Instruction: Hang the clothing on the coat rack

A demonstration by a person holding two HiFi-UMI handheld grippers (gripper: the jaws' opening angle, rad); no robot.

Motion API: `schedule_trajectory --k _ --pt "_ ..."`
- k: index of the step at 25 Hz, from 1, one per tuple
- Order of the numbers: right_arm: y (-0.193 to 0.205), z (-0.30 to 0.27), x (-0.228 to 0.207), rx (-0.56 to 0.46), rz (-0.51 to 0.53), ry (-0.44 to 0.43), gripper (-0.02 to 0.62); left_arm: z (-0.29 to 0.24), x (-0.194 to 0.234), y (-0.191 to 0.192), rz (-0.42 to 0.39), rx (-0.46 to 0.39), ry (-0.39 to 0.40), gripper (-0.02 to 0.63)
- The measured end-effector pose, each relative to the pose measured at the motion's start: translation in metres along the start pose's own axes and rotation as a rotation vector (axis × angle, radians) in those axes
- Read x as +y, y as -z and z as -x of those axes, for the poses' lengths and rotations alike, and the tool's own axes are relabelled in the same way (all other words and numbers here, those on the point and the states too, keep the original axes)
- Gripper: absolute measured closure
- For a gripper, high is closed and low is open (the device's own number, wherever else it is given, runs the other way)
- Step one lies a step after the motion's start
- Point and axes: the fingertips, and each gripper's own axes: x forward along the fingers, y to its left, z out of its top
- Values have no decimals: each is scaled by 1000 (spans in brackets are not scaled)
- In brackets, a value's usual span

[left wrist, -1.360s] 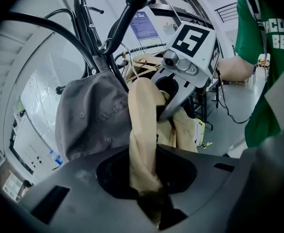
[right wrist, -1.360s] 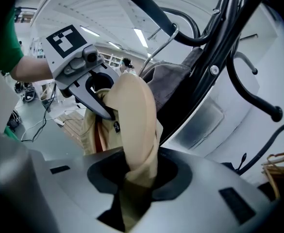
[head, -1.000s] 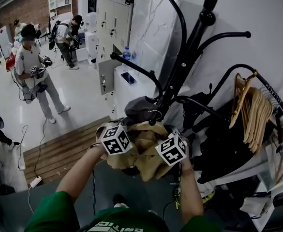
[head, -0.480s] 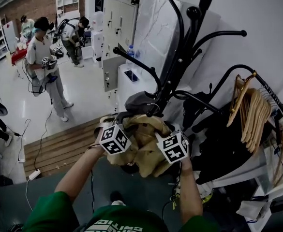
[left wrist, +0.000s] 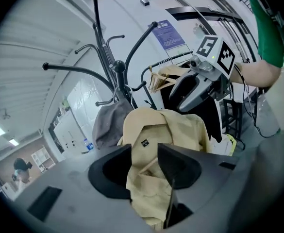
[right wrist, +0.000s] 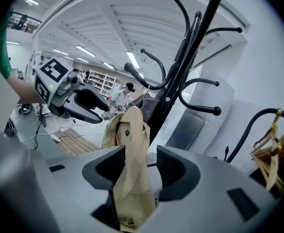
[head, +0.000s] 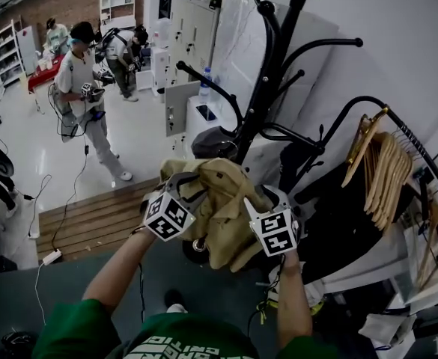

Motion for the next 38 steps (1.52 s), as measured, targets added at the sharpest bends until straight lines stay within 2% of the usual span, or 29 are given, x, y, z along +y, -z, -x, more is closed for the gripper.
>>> schedule_trajectory --k 2,5,7,11,15,25,38 --pt "4 11 3 -23 -14 -11 390 4 -11 -4 24 -5 -5 448" --pt "13 26 9 -49 -30 -28 405 12 -28 -12 58 -21 -24 505" --pt "19 36 13 -71 -36 -32 432 18 -38 -18 79 -35 -42 546" --pt "34 59 23 -92 -70 -51 527 29 -62 -25 110 -41 -68 569" --pt "54 82 35 -101 -91 -87 574 42 -89 -31 155 -48 -93 591" --pt "99 138 57 -123 -115 -173 586 70 -168 -43 277 -47 -101 601" --pt "134 186 81 -156 -115 -234 588 93 -235 -50 322 -32 -113 601"
